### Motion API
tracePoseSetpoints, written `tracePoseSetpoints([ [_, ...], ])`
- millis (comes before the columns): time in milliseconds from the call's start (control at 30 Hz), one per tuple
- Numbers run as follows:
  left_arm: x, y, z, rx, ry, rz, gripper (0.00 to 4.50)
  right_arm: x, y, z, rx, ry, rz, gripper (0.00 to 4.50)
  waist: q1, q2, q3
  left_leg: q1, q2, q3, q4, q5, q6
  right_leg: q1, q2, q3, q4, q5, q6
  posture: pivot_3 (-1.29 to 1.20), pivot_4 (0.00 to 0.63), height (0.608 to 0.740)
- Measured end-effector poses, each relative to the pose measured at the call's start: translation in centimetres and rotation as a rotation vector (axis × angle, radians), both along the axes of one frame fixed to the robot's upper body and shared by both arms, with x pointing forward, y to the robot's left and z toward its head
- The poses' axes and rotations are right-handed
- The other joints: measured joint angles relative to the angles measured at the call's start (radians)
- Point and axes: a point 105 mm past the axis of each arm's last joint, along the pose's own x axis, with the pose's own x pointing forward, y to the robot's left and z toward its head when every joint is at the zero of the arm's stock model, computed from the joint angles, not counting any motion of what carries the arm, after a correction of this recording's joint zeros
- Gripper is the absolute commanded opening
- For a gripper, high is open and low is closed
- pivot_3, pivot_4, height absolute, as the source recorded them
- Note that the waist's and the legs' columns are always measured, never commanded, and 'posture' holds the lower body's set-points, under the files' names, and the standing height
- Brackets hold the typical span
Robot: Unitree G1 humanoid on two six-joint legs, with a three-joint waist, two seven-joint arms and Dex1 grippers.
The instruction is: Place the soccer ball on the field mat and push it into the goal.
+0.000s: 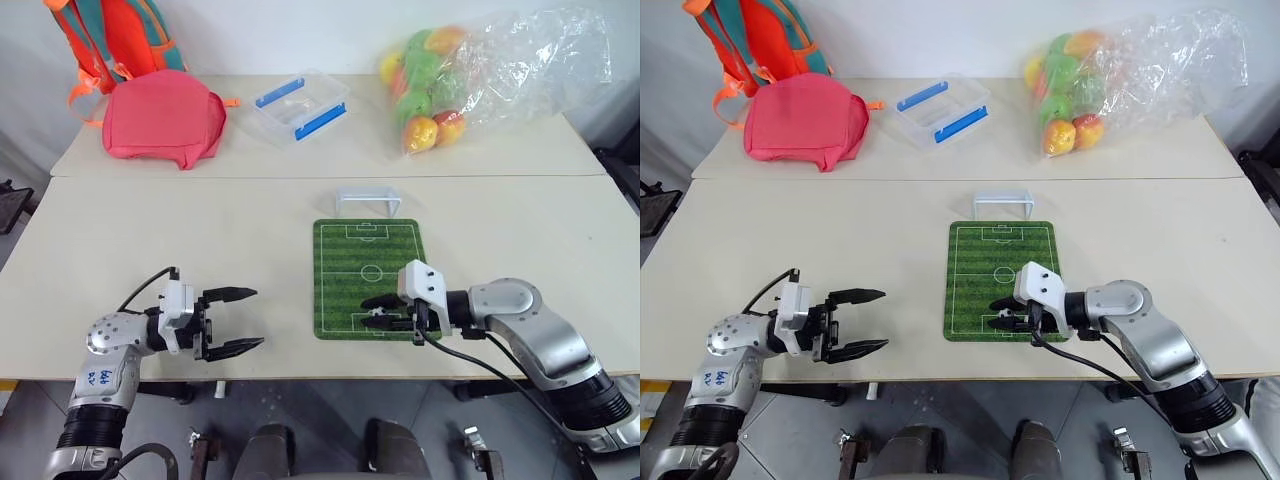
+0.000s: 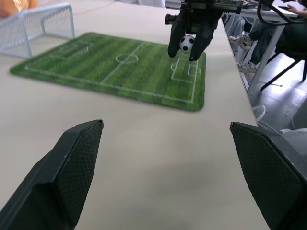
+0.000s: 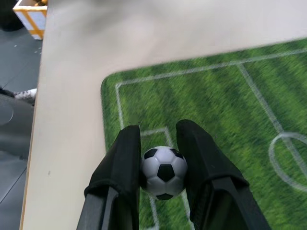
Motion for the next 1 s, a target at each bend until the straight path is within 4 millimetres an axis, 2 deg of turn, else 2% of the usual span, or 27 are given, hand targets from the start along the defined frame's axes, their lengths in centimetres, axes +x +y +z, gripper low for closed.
tracePoseSetpoints([
  [367,0.0,-0.8,0.5,-0.019,-0.024,0.025,4.5,-0.1,0.1,-1.4,-0.019,0.01,0.04,0.86,-0.001,0.0,0.0,0.001,0.0,0.0,0.0,0.0,0.0,0.0,0.0,0.0,0.0,0.0,0.0,0.0,0.15,0.74],
  [867,0.1,-1.3,0.4,-0.04,-0.014,0.029,4.5,0.4,0.7,-1.4,-0.01,-0.008,0.064,0.86,-0.002,0.0,0.0,0.001,0.0,0.0,0.0,0.0,0.0,0.0,0.0,0.0,0.001,0.0,0.0,0.0,0.15,0.74],
  [1000,0.1,-1.5,0.4,-0.042,-0.015,0.027,4.5,0.3,0.8,-1.4,-0.012,-0.009,0.077,2.16,-0.002,0.0,0.0,0.001,0.0,0.0,0.0,0.0,0.0,0.0,0.0,0.0,0.001,0.0,0.0,0.0,0.15,0.74],
])
